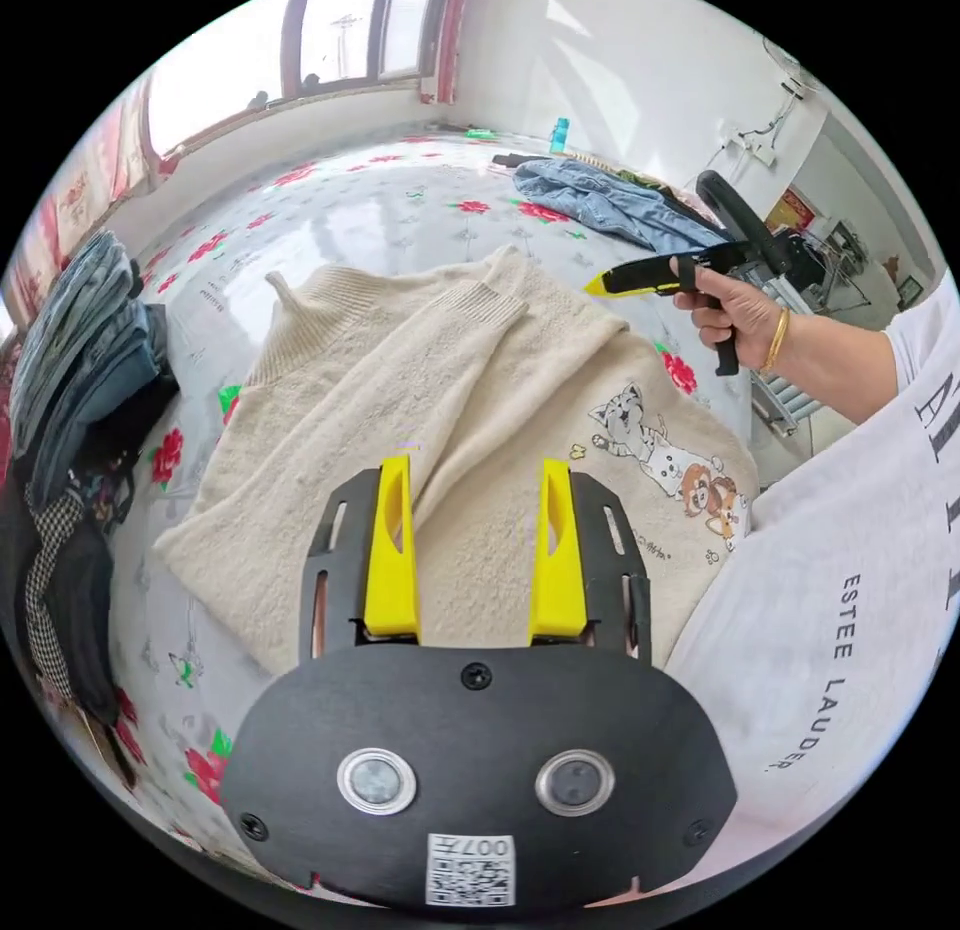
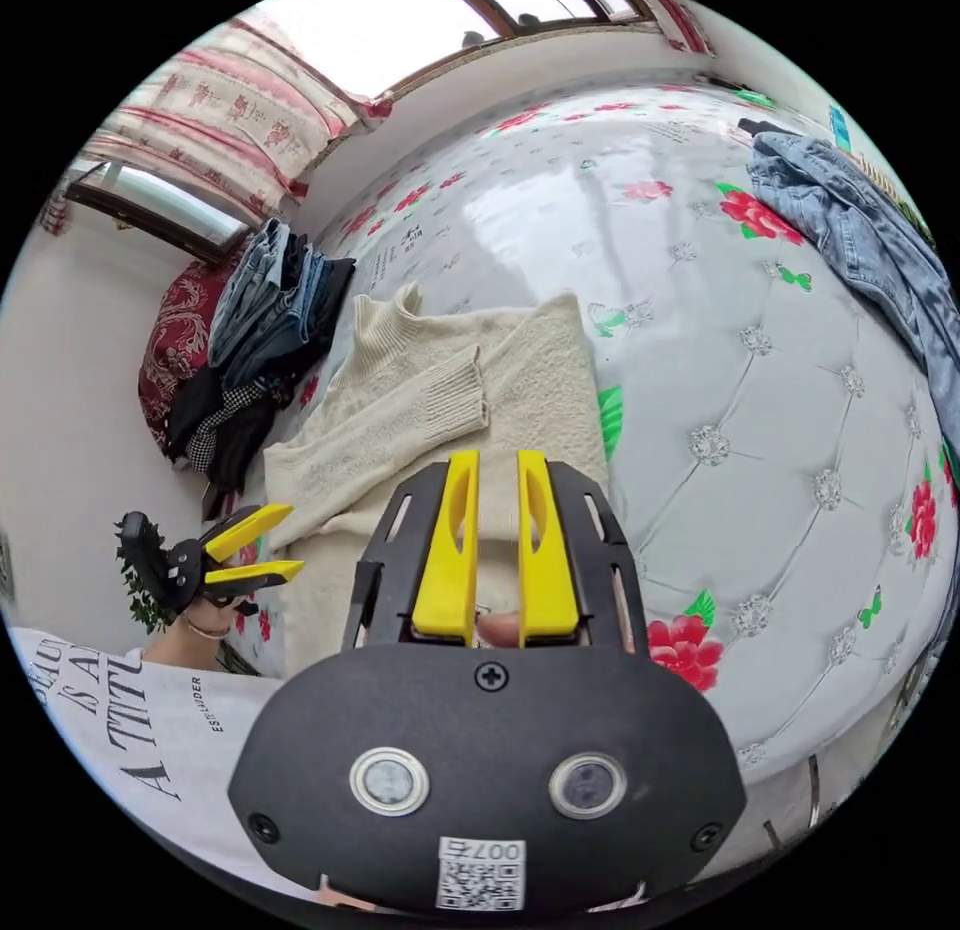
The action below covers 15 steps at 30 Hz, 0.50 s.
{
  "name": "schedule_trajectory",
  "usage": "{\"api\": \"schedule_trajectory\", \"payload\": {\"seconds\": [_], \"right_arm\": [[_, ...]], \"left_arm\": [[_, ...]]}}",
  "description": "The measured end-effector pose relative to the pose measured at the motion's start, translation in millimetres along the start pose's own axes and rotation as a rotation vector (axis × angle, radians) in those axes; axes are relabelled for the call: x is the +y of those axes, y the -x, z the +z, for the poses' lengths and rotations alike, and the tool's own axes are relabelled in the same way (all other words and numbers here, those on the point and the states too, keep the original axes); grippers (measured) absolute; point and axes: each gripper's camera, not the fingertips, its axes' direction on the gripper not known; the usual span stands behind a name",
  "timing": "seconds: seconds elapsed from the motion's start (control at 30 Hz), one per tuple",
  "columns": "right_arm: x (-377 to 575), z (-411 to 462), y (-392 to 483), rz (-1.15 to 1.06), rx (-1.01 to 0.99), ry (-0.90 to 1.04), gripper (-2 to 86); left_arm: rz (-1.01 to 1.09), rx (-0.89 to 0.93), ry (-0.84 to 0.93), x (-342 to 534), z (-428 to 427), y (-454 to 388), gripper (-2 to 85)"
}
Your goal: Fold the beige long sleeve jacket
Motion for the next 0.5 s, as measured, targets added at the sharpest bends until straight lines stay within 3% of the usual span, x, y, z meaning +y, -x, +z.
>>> {"api": "schedule_trajectory", "payload": {"seconds": [0.13,0.27,0.37,0.5], "right_arm": [[-32.7,28.6,17.5,-0.066,0.013,0.034,6.6],[-55.8,83.5,32.3,-0.117,0.155,0.210,5.3],[-49.6,64.0,52.6,-0.229,0.268,0.136,2.3],[-19.6,18.8,47.8,-0.293,0.187,0.052,0.9]], "left_arm": [[-0.244,-0.044,0.016,32.1,5.3,69.1,15.1],[-0.387,-0.094,0.054,56.5,17.3,114.7,14.0],[-0.456,-0.133,0.108,79.2,33.4,141.3,11.6],[-0.519,-0.077,0.008,100.9,26.4,169.1,10.2]]}}
